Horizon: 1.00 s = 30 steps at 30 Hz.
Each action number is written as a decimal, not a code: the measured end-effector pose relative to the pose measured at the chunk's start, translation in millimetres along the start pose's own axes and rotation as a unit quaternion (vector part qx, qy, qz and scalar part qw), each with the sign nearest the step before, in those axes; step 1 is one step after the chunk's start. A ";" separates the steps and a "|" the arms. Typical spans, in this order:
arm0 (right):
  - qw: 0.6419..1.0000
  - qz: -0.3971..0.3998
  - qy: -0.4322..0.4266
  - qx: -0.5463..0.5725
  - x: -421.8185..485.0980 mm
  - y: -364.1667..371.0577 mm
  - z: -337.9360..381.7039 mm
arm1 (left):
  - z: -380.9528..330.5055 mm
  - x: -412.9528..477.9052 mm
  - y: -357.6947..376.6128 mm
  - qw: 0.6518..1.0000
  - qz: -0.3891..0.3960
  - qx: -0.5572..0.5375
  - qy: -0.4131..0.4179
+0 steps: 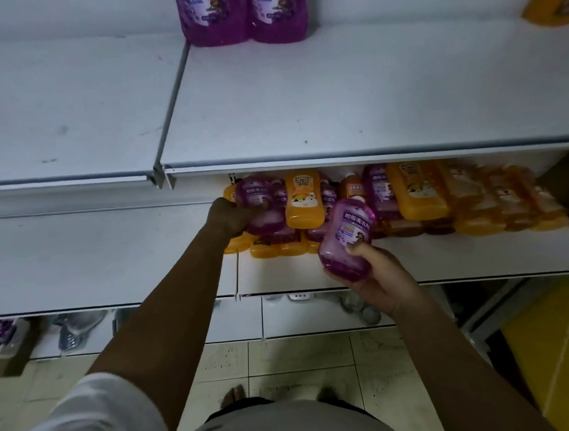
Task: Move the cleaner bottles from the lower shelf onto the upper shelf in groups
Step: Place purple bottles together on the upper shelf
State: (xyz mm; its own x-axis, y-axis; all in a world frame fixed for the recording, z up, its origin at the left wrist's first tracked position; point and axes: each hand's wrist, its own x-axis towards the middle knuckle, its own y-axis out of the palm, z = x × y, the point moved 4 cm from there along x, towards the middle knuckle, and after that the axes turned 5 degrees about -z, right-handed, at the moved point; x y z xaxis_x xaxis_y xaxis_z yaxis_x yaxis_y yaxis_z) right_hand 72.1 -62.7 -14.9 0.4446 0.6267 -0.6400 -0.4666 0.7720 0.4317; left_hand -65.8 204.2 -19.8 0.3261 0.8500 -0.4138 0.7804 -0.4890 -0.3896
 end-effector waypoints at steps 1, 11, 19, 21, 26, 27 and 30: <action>1.000 -0.005 0.000 -0.003 -2.4 -0.1 0.8 | -1.7 -3.8 4.1 1.000 -0.010 -0.013 0.005; 0.986 0.021 -0.052 -0.157 -26.0 -12.1 14.2 | 40.7 -77.8 -18.9 0.959 0.129 -0.240 -0.072; 0.962 0.073 -0.133 -0.226 -75.9 0.6 19.0 | 36.6 -202.3 -30.6 0.915 0.202 -0.345 -0.057; 0.952 0.081 -0.162 -0.245 -96.4 3.2 20.0 | 28.6 -230.4 -34.8 0.927 0.185 -0.325 -0.039; 0.925 0.088 -0.285 -0.235 -142.5 13.4 44.9 | -11.8 -289.3 -53.1 0.964 0.061 -0.248 0.073; 0.916 0.091 -0.314 -0.233 -152.1 18.0 56.1 | -24.0 -298.5 -59.7 0.964 0.034 -0.244 0.103; 0.885 0.112 -0.391 -0.228 -178.5 36.8 99.1 | -67.7 -320.6 -86.1 0.948 -0.024 -0.258 0.186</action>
State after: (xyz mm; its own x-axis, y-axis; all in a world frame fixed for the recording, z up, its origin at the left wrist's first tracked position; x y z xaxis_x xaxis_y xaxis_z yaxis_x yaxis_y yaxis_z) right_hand 51.4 -135.6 178.2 0.6120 0.7781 0.1412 -0.7904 0.6078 0.0766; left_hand -201.4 -12.9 202.1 0.3744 0.9260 -0.0491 0.9247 -0.3689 0.0939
